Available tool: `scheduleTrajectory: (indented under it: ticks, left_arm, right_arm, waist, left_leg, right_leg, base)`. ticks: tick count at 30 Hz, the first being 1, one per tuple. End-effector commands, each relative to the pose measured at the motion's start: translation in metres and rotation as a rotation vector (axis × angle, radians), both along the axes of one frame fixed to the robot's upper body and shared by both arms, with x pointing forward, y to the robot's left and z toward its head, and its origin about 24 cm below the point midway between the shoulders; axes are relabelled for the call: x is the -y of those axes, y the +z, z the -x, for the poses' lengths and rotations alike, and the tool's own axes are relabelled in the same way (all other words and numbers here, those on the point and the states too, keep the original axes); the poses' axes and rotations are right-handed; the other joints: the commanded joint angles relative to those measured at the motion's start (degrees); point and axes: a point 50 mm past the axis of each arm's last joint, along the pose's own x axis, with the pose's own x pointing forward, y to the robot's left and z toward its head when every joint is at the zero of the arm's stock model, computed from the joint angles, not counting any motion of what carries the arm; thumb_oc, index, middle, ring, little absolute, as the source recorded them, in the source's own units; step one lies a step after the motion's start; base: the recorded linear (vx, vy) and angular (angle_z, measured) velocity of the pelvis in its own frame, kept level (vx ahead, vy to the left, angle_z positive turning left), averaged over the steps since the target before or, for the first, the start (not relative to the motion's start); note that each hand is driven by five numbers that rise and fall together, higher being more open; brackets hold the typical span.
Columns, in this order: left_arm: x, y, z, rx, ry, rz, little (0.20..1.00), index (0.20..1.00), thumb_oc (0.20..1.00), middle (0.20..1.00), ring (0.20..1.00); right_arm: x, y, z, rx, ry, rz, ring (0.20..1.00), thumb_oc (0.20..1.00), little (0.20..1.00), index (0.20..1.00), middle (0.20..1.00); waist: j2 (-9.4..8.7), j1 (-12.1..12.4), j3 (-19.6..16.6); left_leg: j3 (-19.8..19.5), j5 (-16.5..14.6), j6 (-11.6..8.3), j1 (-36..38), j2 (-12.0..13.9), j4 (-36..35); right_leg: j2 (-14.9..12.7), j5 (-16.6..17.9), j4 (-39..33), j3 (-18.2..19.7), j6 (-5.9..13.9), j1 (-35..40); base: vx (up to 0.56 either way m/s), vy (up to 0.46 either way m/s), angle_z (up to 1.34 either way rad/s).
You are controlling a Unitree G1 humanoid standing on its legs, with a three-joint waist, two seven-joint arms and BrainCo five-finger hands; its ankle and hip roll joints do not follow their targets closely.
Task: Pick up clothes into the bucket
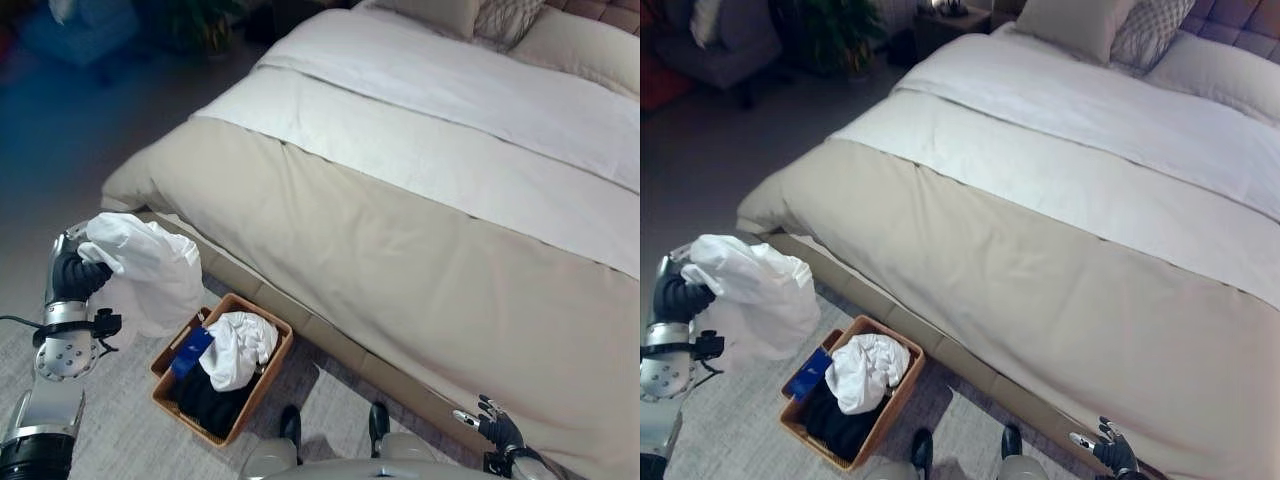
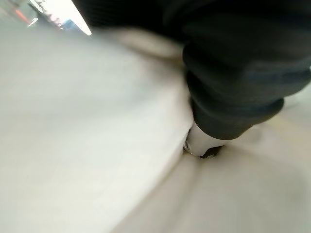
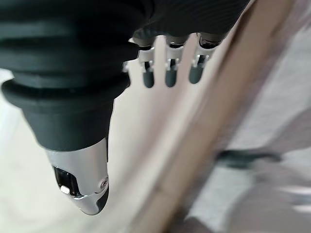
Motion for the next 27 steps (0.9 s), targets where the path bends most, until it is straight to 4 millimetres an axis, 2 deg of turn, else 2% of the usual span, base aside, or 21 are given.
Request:
scheduleTrajectory:
  ticks: [1, 2, 3, 4, 6, 8, 9, 10, 11, 12, 13, 16, 17, 18, 20, 21, 22, 23, 24, 25, 27]
  left_arm:
    - [-0.005, 0.031, -0.012, 0.126, 0.003, -0.076, 0.2, 0.2, 0.2, 0.2, 0.2]
    - [-0.011, 0.021, -0.015, 0.092, 0.039, -0.05, 0.2, 0.2, 0.2, 0.2, 0.2]
    - [-0.01, 0.025, -0.02, 0.099, 0.034, -0.063, 0.2, 0.2, 0.2, 0.2, 0.2]
    - [-0.01, 0.025, -0.02, 0.099, 0.034, -0.064, 0.2, 0.2, 0.2, 0.2, 0.2]
    - [-0.017, 0.019, -0.024, 0.078, 0.078, -0.057, 0.2, 0.2, 0.2, 0.2, 0.2]
    - [-0.019, 0.026, -0.033, 0.091, 0.088, -0.072, 0.2, 0.2, 0.2, 0.2, 0.2]
    - [-0.022, 0.027, -0.037, 0.075, 0.105, -0.085, 0.2, 0.2, 0.2, 0.2, 0.2]
    - [-0.022, 0.028, -0.038, 0.076, 0.104, -0.086, 0.2, 0.2, 0.2, 0.2, 0.2]
    - [-0.024, 0.033, -0.045, 0.07, 0.116, -0.108, 0.2, 0.2, 0.2, 0.2, 0.2]
    - [-0.024, 0.034, -0.046, 0.071, 0.115, -0.108, 0.2, 0.2, 0.2, 0.2, 0.2]
    - [-0.026, 0.045, -0.052, 0.085, 0.123, -0.137, 0.2, 0.2, 0.2, 0.2, 0.2]
    - [-0.019, 0.058, -0.06, 0.122, 0.096, -0.156, 0.2, 0.2, 0.2, 0.2, 0.2]
    - [-0.026, 0.061, -0.062, 0.112, 0.124, -0.158, 0.2, 0.2, 0.2, 0.2, 0.2]
    - [-0.01, 0.081, -0.071, 0.184, 0.061, -0.18, 0.2, 0.2, 0.2, 0.2, 0.2]
    - [-0.009, 0.09, -0.071, 0.205, 0.06, -0.198, 0.2, 0.2, 0.2, 0.2, 0.2]
    - [-0.02, 0.095, -0.071, 0.198, 0.099, -0.21, 0.2, 0.2, 0.2, 0.2, 0.2]
    - [-0.015, 0.103, -0.075, 0.228, 0.089, -0.221, 0.2, 0.2, 0.2, 0.2, 0.2]
    - [-0.018, 0.106, -0.078, 0.21, 0.099, -0.226, 0.2, 0.2, 0.2, 0.2, 0.2]
    - [-0.032, 0.105, -0.076, 0.181, 0.161, -0.242, 0.2, 0.2, 0.2, 0.2, 0.2]
    - [-0.02, 0.114, -0.08, 0.229, 0.122, -0.245, 0.2, 0.2, 0.2, 0.2, 0.2]
    - [-0.016, 0.122, -0.077, 0.258, 0.105, -0.258, 0.2, 0.2, 0.2, 0.2, 0.2]
  right_arm:
    - [0.001, 0.01, -0.022, 0.083, 0.062, 0.052, 1.0, 1.0, 1.0, 1.0, 1.0]
    - [-0.001, 0.01, -0.024, 0.092, 0.068, 0.045, 1.0, 1.0, 1.0, 1.0, 1.0]
    - [-0.002, 0.014, -0.031, 0.124, 0.073, 0.055, 1.0, 1.0, 1.0, 1.0, 1.0]
    - [-0.002, 0.014, -0.031, 0.125, 0.072, 0.055, 1.0, 1.0, 1.0, 1.0, 1.0]
    - [-0.006, 0.016, -0.039, 0.153, 0.075, 0.052, 1.0, 1.0, 1.0, 1.0, 1.0]
    - [-0.01, 0.02, -0.05, 0.195, 0.078, 0.046, 1.0, 1.0, 1.0, 1.0, 1.0]
    - [-0.018, 0.023, -0.058, 0.229, 0.096, 0.037, 1.0, 1.0, 1.0, 1.0, 1.0]
    - [-0.018, 0.023, -0.059, 0.23, 0.095, 0.036, 1.0, 1.0, 1.0, 1.0, 1.0]
    - [-0.022, 0.027, -0.07, 0.268, 0.099, 0.035, 1.0, 1.0, 1.0, 1.0, 1.0]
    - [-0.022, 0.028, -0.07, 0.268, 0.098, 0.035, 1.0, 1.0, 1.0, 1.0, 1.0]
    - [-0.025, 0.033, -0.08, 0.308, 0.103, 0.032, 1.0, 1.0, 1.0, 1.0, 1.0]
    - [-0.027, 0.037, -0.087, 0.343, 0.089, 0.028, 1.0, 1.0, 1.0, 1.0, 1.0]
    - [-0.028, 0.041, -0.092, 0.364, 0.092, 0.026, 1.0, 1.0, 1.0, 1.0, 1.0]
    - [-0.028, 0.043, -0.095, 0.378, 0.082, 0.027, 1.0, 1.0, 1.0, 1.0, 1.0]
    - [-0.029, 0.044, -0.097, 0.39, 0.068, 0.021, 1.0, 1.0, 1.0, 1.0, 1.0]
    - [-0.031, 0.047, -0.102, 0.408, 0.086, 0.022, 1.0, 1.0, 1.0, 1.0, 1.0]
    - [-0.031, 0.049, -0.105, 0.42, 0.078, 0.018, 1.0, 1.0, 1.0, 1.0, 1.0]
    - [-0.034, 0.051, -0.109, 0.433, 0.087, 0.012, 1.0, 1.0, 1.0, 1.0, 1.0]
    - [-0.036, 0.054, -0.112, 0.451, 0.102, 0.008, 1.0, 1.0, 1.0, 1.0, 1.0]
    - [-0.039, 0.057, -0.114, 0.472, 0.109, 0.001, 1.0, 1.0, 1.0, 1.0, 1.0]
    - [-0.044, 0.053, -0.113, 0.459, 0.097, -0.013, 1.0, 1.0, 1.0, 1.0, 1.0]
  waist:
    - [-2.49, -0.49, 1.41]
    - [-3.13, -0.78, 2.29]
    - [-4.0, -0.84, 3.71]
    - [-4.0, -0.78, 3.67]
    - [-4.95, -1.07, 4.89]
    - [-6.22, -1.43, 6.44]
    - [-7.48, -1.83, 8.06]
    - [-7.48, -1.77, 8.03]
    - [-8.71, -2.22, 9.51]
    - [-8.7, -2.14, 9.5]
    - [-9.87, -2.57, 11.25]
    - [-10.42, -2.47, 13.07]
    - [-11.03, -2.8, 13.99]
    - [-11.25, -2.75, 15.51]
    - [-11.46, -2.8, 16.46]
    - [-12.29, -3.31, 16.62]
    - [-12.67, -3.45, 16.62]
    - [-13.2, -3.82, 16.62]
    - [-14.21, -4.34, 16.62]
    - [-14.51, -4.28, 16.62]
    - [-15.09, -4.2, 16.62]
  left_leg:
    - [-1.21, -6.46, 0.82, -3.78, -1.69, 8.29]
    - [-0.97, -6.44, 0.81, -4.86, -1.52, 9.06]
    - [-0.62, -6.38, 0.65, -6.66, -1.17, 9.96]
    - [-0.58, -6.4, 0.64, -6.77, -1.16, 10.03]
    - [-0.26, -6.33, 0.48, -8.5, -0.62, 10.89]
    - [-0.02, -6.41, 0.33, -10.94, 0.01, 12.48]
    - [0.2, -6.61, 0.23, -13.18, 0.37, 14.3]
    - [0.2, -6.69, 0.23, -13.39, 0.39, 14.49]
    - [0.35, -7.2, 0.33, -15.65, 0.61, 16.72]
    - [0.36, -7.27, 0.33, -15.82, 0.64, 16.89]
    - [0.36, -7.76, 0.43, -18.26, 0.97, 19.01]
    - [0.26, -8.65, 0.53, -21.23, 1.16, 21.66]
    - [0.04, -8.83, 0.53, -22.75, 1.32, 22.82]
    - [-0.5, -9.01, 0.5, -25.31, 1.11, 24.24]
    - [-0.79, -9.22, 0.44, -26.91, 1.12, 25.18]
    - [-0.65, -9.2, 0.41, -28.42, 1.4, 25.86]
    - [-0.79, -9.44, 0.38, -30.15, 1.4, 26.67]
    - [-0.7, -9.43, 0.34, -31.22, 1.63, 27.23]
    - [-0.6, -9.63, 0.31, -32.64, 1.98, 27.99]
    - [-0.57, -9.94, 0.38, -34.04, 2.12, 28.84]
    - [-0.66, -10.26, 0.37, -36.19, 2.68, 29.84]
  right_leg:
    - [-1.36, -1.17, 6.76, 0.39, 1.74, -4.13]
    - [-1.26, -0.78, 6.99, 0.94, 1.76, -5.24]
    - [-1.13, -0.17, 6.92, 1.4, 1.75, -6.71]
    - [-1.12, -0.15, 6.94, 1.45, 1.75, -6.81]
    - [-1.0, 0.44, 6.91, 2.02, 1.82, -8.48]
    - [-0.82, 1.06, 6.91, 2.73, 1.88, -10.45]
    - [-0.68, 1.6, 6.96, 3.31, 1.88, -12.13]
    - [-0.66, 1.59, 7.01, 3.32, 1.88, -12.28]
    - [-0.29, 1.81, 7.29, 3.9, 1.84, -13.9]
    - [-0.27, 1.8, 7.34, 3.92, 1.84, -14.02]
    - [0.03, 1.99, 8.08, 4.5, 1.8, -16.1]
    - [0.47, 1.88, 9.12, 4.57, 1.72, -18.06]
    - [0.58, 1.91, 9.86, 4.54, 1.63, -19.37]
    - [0.63, 1.95, 10.48, 3.98, 1.53, -21.29]
    - [0.72, 2.04, 10.85, 3.86, 1.54, -22.46]
    - [0.94, 2.3, 10.9, 3.76, 1.58, -23.93]
    - [1.18, 2.5, 10.73, 3.73, 1.6, -25.13]
    - [1.38, 2.89, 10.64, 3.82, 1.56, -26.09]
    - [1.84, 3.4, 10.33, 4.03, 1.71, -27.16]
    - [2.13, 3.79, 10.07, 3.97, 1.84, -28.13]
    - [2.69, 4.76, 8.85, 4.05, 2.08, -29.26]
  base:
    - [-0.08, 0.035, -0.1]
    - [-0.09, 0.023, -0.18]
    - [-0.09, 0.023, -0.22]
    - [-0.06, 0.012, -0.15]
    - [-0.05, 0.011, -0.09]
    - [-0.09, -0.011, -0.11]
    - [-0.06, -0.016, -0.08]
    - [-0.1, -0.021, -0.13]
    - [-0.05, -0.008, -0.11]
    - [-0.12, -0.012, -0.14]
    - [-0.07, -0.003, -0.09]
    - [-0.09, -0.009, -0.11]
    - [-0.13, -0.008, -0.02]
    - [-0.09, -0.004, 0.02]
    - [-0.09, -0.001, 0.09]
    - [-0.1, -0.011, 0.11]
    - [-0.06, -0.009, 0.04]
    - [-0.06, -0.018, -0.04]
    - [-0.04, -0.023, -0.08]
    - [-0.03, -0.041, -0.08]
    - [-0.03, -0.059, -0.06]
